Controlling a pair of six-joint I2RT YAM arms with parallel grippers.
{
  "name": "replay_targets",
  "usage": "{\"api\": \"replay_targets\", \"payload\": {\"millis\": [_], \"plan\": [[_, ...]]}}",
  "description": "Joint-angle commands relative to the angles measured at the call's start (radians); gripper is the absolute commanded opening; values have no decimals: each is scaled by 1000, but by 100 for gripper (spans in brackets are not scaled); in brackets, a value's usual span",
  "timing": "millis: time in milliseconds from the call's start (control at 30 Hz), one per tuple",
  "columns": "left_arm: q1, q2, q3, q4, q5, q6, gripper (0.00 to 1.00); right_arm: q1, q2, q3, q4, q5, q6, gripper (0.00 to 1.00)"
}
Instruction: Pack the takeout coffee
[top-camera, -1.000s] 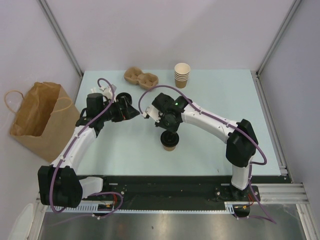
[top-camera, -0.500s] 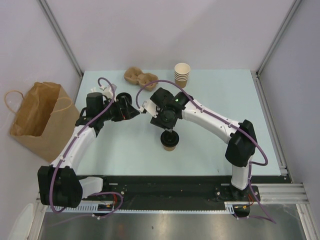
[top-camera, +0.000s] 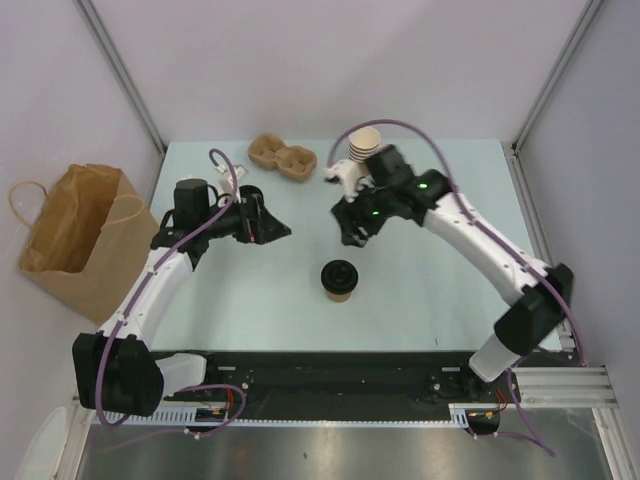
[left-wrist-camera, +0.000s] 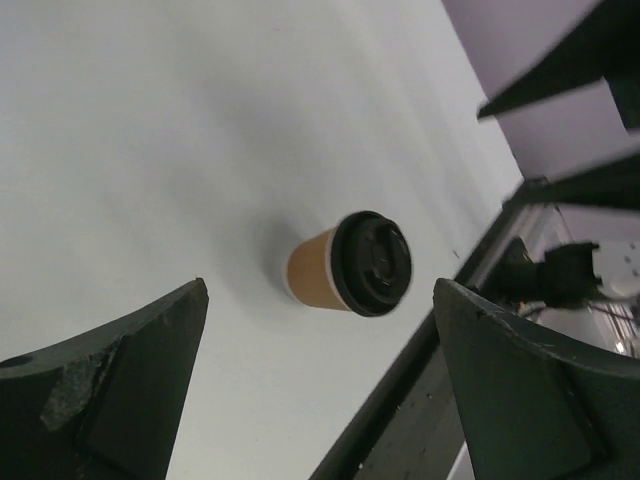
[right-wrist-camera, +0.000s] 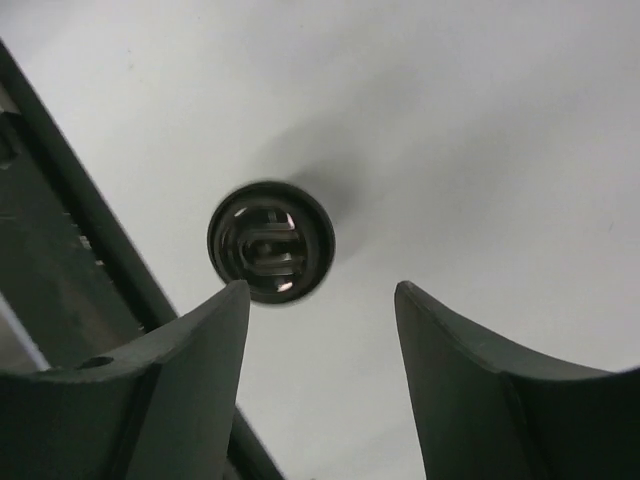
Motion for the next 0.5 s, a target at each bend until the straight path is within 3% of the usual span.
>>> {"api": "replay_targets", "payload": {"millis": [0, 33, 133, 333, 467], "plan": [[-87, -13, 9, 51, 240, 92, 100, -236, -227, -285, 353, -472, 251, 62], [-107, -3, 13, 33, 231, 147, 99, -246, -276, -379, 399, -505, 309, 61], [-162, 38, 18, 15, 277, 156, 100, -247, -266, -448, 422, -608, 388, 59], [-224, 89, -74, 202, 343, -21, 79, -240, -293, -590, 583, -732, 522, 61], [-265, 125, -80, 210, 348, -35, 54, -235, -281, -640, 620, -767, 546, 58]]}}
